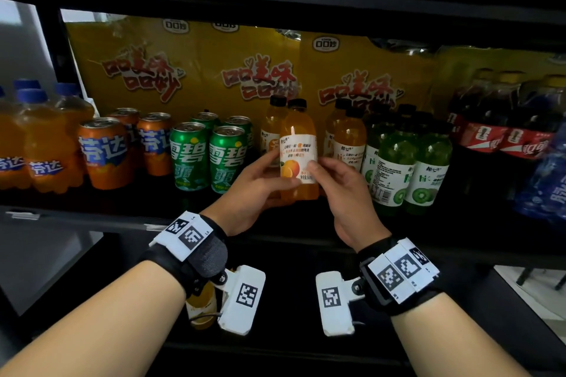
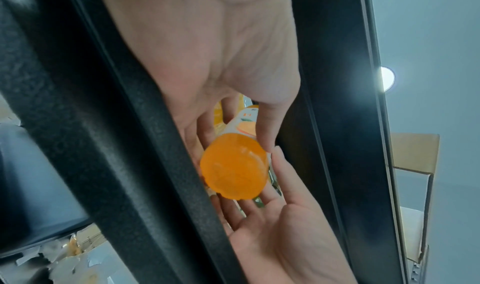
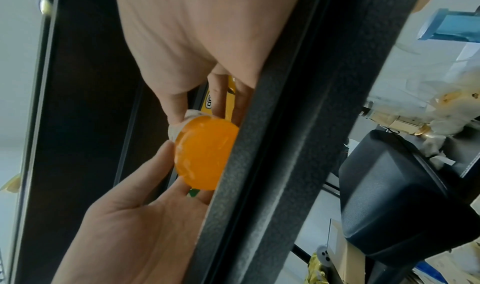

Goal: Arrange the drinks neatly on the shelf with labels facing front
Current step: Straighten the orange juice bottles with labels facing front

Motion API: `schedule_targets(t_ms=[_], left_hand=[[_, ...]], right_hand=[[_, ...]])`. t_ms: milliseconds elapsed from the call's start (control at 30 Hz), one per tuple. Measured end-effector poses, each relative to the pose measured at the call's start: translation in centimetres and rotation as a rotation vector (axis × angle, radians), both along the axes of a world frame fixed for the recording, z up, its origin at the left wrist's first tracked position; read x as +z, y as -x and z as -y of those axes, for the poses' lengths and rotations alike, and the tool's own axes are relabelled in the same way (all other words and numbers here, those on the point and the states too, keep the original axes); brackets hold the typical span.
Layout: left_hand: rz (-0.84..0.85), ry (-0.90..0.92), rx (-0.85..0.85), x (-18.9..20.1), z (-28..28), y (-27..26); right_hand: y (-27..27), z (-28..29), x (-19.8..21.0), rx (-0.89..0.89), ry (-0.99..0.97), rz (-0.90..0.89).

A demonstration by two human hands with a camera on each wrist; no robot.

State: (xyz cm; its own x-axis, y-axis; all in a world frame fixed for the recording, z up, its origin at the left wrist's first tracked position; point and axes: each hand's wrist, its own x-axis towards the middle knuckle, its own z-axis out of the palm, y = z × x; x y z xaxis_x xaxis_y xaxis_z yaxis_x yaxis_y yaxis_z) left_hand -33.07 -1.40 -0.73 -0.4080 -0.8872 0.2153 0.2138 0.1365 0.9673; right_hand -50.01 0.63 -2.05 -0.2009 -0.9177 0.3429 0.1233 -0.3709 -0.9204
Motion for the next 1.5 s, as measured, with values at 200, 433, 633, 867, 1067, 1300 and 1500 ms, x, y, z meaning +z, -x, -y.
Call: schedule_targets(t_ms=[200, 433, 633, 867, 1067, 1300, 1500], left_hand=[[-0.018, 0.018, 0.02, -0.15, -0.02, 0.15], [-0.057, -0.048, 0.053, 0.05, 0.32, -0.01], [0.027, 0.016, 0.047, -0.45, -0.04, 0.26], [0.01, -0.061, 0.02, 0.31, 0.35, 0.15], [-0.06, -0.044, -0.001, -0.04, 0.42, -0.03], [-0.009, 0.009, -0.01, -0.18, -0.06, 0.14], [0.024, -0.076, -0.022, 0.26, 0.17, 0.06]], right_hand=[[-0.04, 0.06, -0.06, 0.017, -0.01, -0.002], [0.08, 0.19, 0.16, 0.053, -0.039, 0.07], [-0.26, 0.0, 0.23, 0.026, -0.041, 0.016], [-0.1, 0.28, 0.34, -0.023, -0.042, 0.128], [-0.08, 0.33, 0.33, -0.018, -0.07, 0.074], [-0.19, -0.11, 0.42, 0.061, -0.066, 0.097], [-0.15, -0.16, 0.72, 0.042, -0.048, 0.137]])
